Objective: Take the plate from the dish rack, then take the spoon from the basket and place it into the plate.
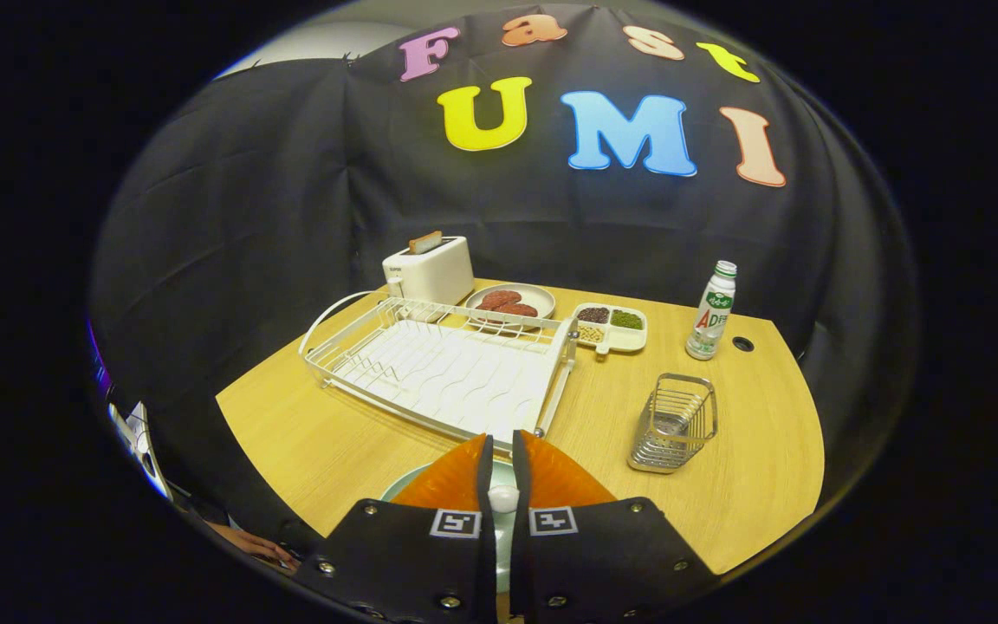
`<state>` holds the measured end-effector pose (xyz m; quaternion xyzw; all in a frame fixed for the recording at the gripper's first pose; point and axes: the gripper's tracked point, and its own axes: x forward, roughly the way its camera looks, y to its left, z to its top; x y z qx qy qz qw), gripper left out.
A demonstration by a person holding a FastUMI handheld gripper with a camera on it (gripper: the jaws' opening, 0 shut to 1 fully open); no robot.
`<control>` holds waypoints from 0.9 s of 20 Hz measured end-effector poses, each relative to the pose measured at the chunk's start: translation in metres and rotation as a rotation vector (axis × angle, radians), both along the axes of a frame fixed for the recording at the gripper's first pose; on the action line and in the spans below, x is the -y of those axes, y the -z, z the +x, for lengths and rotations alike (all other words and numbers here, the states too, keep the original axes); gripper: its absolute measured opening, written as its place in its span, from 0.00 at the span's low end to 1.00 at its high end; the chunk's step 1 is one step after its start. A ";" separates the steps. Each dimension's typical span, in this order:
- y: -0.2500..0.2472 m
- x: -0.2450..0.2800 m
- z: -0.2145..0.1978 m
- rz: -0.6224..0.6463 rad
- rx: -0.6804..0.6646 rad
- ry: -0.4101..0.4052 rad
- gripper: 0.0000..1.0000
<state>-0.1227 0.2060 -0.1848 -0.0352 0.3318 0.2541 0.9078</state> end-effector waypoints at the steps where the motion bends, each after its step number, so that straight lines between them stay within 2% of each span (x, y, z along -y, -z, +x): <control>1: 0.002 -0.006 -0.001 -0.001 -0.004 -0.013 0.06; 12: 0.026 -0.055 -0.003 -0.049 -0.044 -0.106 0.08; 15: 0.030 -0.055 0.004 -0.088 -0.039 -0.108 0.14; 18: 0.028 -0.058 0.008 -0.086 -0.037 -0.108 0.16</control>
